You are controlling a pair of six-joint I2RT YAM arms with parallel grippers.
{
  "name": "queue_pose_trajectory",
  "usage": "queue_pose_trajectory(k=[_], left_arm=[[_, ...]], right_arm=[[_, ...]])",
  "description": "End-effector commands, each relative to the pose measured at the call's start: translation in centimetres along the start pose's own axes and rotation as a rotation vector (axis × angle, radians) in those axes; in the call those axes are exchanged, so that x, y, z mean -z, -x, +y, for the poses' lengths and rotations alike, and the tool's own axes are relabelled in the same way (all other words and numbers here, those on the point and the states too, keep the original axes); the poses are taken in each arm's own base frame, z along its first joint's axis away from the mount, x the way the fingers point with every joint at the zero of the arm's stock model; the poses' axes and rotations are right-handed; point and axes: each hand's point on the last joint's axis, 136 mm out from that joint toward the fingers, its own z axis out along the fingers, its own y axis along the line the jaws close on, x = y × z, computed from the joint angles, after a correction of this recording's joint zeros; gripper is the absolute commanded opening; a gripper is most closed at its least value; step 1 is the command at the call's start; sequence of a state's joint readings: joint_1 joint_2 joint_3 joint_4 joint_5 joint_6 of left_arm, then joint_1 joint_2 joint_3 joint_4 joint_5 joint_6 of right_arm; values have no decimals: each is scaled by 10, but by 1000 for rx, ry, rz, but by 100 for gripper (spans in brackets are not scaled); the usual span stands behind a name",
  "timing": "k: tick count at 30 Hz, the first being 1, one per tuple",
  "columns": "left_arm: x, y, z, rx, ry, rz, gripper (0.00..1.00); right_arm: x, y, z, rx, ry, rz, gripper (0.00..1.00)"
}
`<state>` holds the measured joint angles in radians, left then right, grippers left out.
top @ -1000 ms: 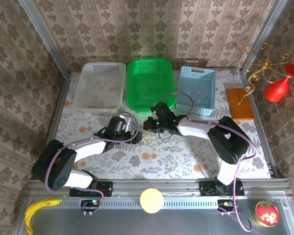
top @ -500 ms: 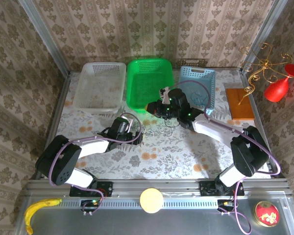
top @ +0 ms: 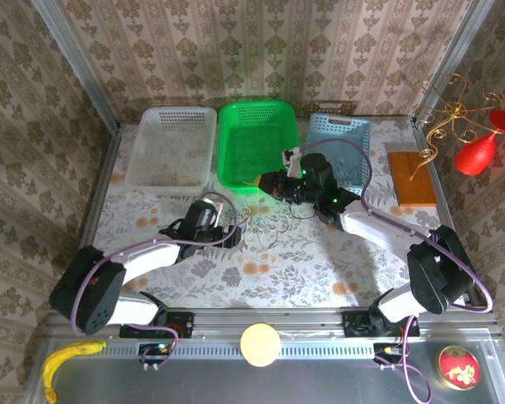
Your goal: Untangle the cables
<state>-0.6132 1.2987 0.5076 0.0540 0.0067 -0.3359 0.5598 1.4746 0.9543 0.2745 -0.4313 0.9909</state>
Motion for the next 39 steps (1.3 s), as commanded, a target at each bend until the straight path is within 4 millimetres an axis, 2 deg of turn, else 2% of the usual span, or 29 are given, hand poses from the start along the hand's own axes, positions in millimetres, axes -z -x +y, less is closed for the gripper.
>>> queue_pose_trajectory(k=[1, 5, 9, 13, 22, 27, 32, 35, 36, 39], left_arm=[[19, 7, 5, 26, -4, -15, 100], [42, 25, -3, 3, -73, -92, 100], [58, 40, -25, -73, -191, -175, 100], [65, 52, -45, -115, -299, -238, 100], [68, 82, -75, -182, -406, -324, 100], [59, 99, -88, -218, -432, -333, 100], [46, 102, -96, -225, -455, -338, 99], [38, 95, -97, -215, -471, -333, 89], [34, 92, -97, -209, -476, -326, 84], [24, 79, -92, -184, -473, -311, 70]], right_arm=[[10, 8, 21, 59, 68, -22, 0], [12, 10, 29, 83, 66, -15, 0], [14, 12, 35, 96, 66, -9, 0], [15, 12, 42, 105, 77, -6, 0], [12, 6, 55, 120, 94, 9, 0], [15, 10, 67, 120, 118, -1, 0], [23, 17, 87, 128, 152, -21, 0], [25, 20, 92, 122, 161, -30, 0], [35, 24, 105, 130, 188, -47, 0], [43, 29, 119, 128, 220, -68, 0]])
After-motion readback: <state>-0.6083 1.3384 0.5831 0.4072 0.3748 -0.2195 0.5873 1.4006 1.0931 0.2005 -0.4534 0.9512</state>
